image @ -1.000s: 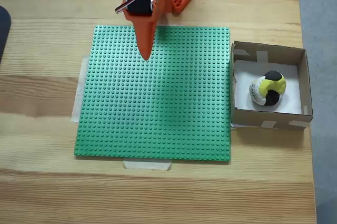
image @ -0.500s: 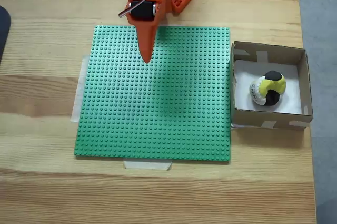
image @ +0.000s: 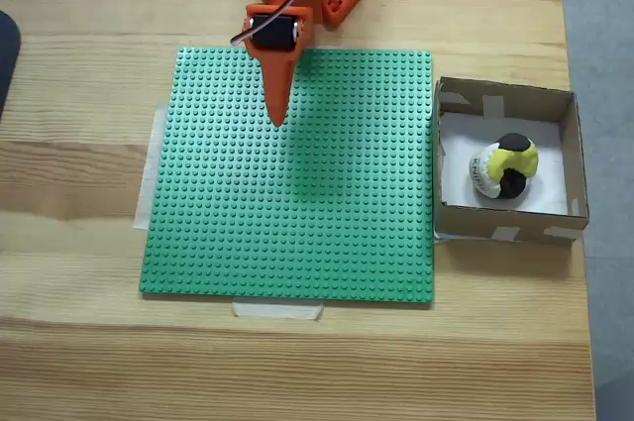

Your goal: Pick the ball and put it in the box.

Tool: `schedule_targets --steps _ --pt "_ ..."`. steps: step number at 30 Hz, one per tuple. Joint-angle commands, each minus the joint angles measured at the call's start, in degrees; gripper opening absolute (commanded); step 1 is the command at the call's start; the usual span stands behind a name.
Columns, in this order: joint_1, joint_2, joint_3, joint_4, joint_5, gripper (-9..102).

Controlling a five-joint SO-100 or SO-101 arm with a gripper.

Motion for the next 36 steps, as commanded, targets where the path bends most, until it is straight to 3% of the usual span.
schedule_targets --steps 1,21,36 --pt "0.0 1.32 0.97 -1.32 -0.62 -1" --pt "1.67 2.64 14.77 -12.74 -5.89 -1" --pt "2.29 2.64 18.98 -13.97 -8.0 -1"
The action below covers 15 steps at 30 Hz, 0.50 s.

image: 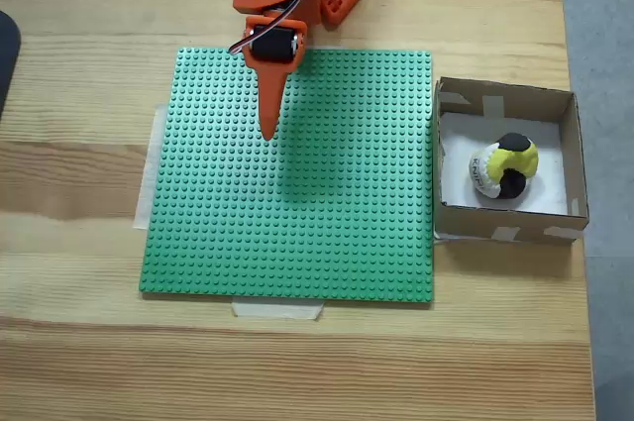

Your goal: Pick the ball and put it in the box.

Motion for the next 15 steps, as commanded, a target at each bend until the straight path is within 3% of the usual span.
schedule_targets --steps 1,15 --pt "0.26 0.53 3.08 -1.23 -0.53 -1" --pt "0.44 0.53 3.52 -0.88 0.09 -1"
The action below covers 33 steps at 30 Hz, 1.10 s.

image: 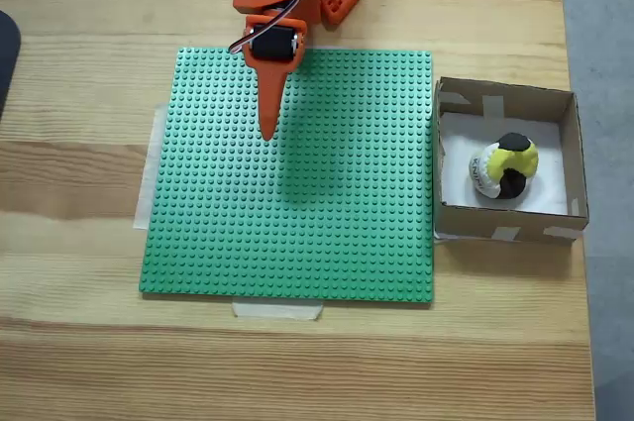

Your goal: Pick the ball and put it in the box.

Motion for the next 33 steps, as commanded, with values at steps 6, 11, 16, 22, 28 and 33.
schedule_targets --steps 6,11,16,22,28,33 --pt "0.44 0.53 3.6 -0.44 0.44 -1" --pt "0.35 0.53 3.6 -0.44 0.35 -1" --pt "0.26 0.53 3.6 -0.44 0.44 -1" --pt "0.35 0.53 3.69 -0.44 0.44 -1" --pt "-0.09 0.53 3.69 -0.44 -0.35 -1" --pt "-0.18 0.53 3.69 -0.44 -0.53 -1"
